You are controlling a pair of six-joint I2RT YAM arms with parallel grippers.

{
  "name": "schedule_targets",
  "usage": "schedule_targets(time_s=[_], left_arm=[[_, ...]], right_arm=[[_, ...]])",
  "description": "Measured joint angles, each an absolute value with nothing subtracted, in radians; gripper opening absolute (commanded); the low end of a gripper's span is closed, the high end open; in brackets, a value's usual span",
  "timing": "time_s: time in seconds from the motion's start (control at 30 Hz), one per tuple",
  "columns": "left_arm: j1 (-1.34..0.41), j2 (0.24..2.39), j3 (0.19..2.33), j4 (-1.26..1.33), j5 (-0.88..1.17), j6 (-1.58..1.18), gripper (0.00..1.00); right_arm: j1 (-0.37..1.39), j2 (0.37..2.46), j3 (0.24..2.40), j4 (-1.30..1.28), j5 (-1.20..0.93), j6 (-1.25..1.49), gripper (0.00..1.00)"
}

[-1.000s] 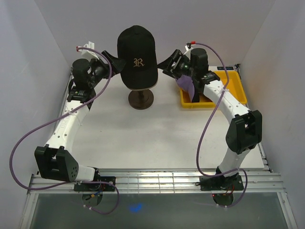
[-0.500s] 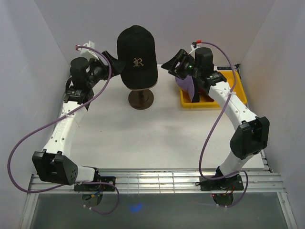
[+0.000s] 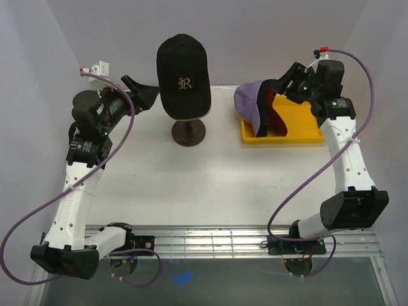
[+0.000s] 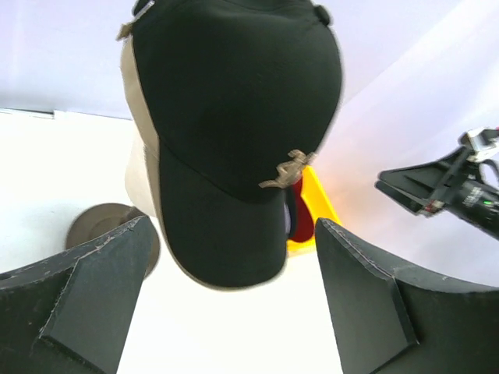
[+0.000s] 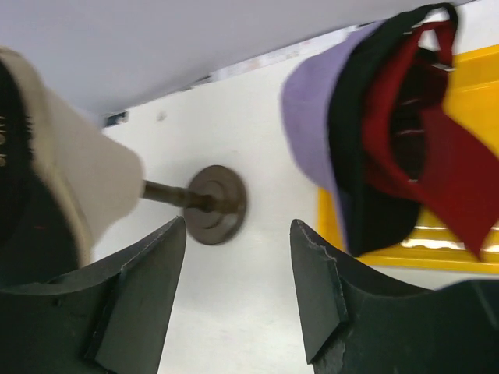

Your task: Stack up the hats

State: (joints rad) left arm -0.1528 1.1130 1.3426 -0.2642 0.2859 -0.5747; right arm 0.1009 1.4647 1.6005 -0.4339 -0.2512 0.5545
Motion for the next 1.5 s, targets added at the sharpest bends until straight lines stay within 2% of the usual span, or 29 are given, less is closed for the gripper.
schedule_targets(time_s=[0.23, 0.5, 0.8, 1.13, 1.17, 1.23, 1.27, 1.3, 1.37, 1.5], left_arm=[[-0.155, 0.985, 1.225, -0.290, 0.328, -0.653, 0.93], [-0.192, 0.939, 1.131, -0.352, 0.335, -0.670, 0.93], [-0.207, 0.937, 1.126, -0.356, 0.336, -0.669, 0.93], [-0.213, 0.934, 1.126, -0.391, 0.319, -0.657, 0.94], [-0.213, 0.934, 1.126, -0.393, 0.318, -0.655, 0.94], [-0.213, 0.934, 1.126, -0.395, 0.314, -0.654, 0.94], [-0.213, 0.934, 1.126, -0.397, 0.313, -0.654, 0.94], [-0.213, 0.934, 1.126, -0.397, 0.311, -0.653, 0.94], [-0.213, 0.935, 1.126, -0.397, 0.309, -0.651, 0.93], [-0.213, 0.935, 1.126, -0.397, 0.306, -0.652, 0.94]], right_arm=[[0.022, 1.511, 1.591, -0.547, -0.184, 0.299, 0.56], [0.023, 1.590, 1.459, -0.587, -0.098, 0.123, 0.61], [0.023, 1.666, 1.459, -0.541, -0.054, 0.054, 0.61], [0.033, 1.845, 1.515, -0.513, -0.068, 0.052, 0.58], [0.034, 1.856, 1.519, -0.510, -0.068, 0.053, 0.57], [0.038, 1.864, 1.519, -0.504, -0.066, 0.052, 0.40], [0.039, 1.864, 1.519, -0.500, -0.065, 0.055, 0.24], [0.041, 1.864, 1.519, -0.495, -0.062, 0.055, 0.19], [0.042, 1.863, 1.519, -0.479, -0.070, 0.065, 0.11], [0.053, 1.852, 1.519, -0.474, -0.065, 0.071, 0.08]])
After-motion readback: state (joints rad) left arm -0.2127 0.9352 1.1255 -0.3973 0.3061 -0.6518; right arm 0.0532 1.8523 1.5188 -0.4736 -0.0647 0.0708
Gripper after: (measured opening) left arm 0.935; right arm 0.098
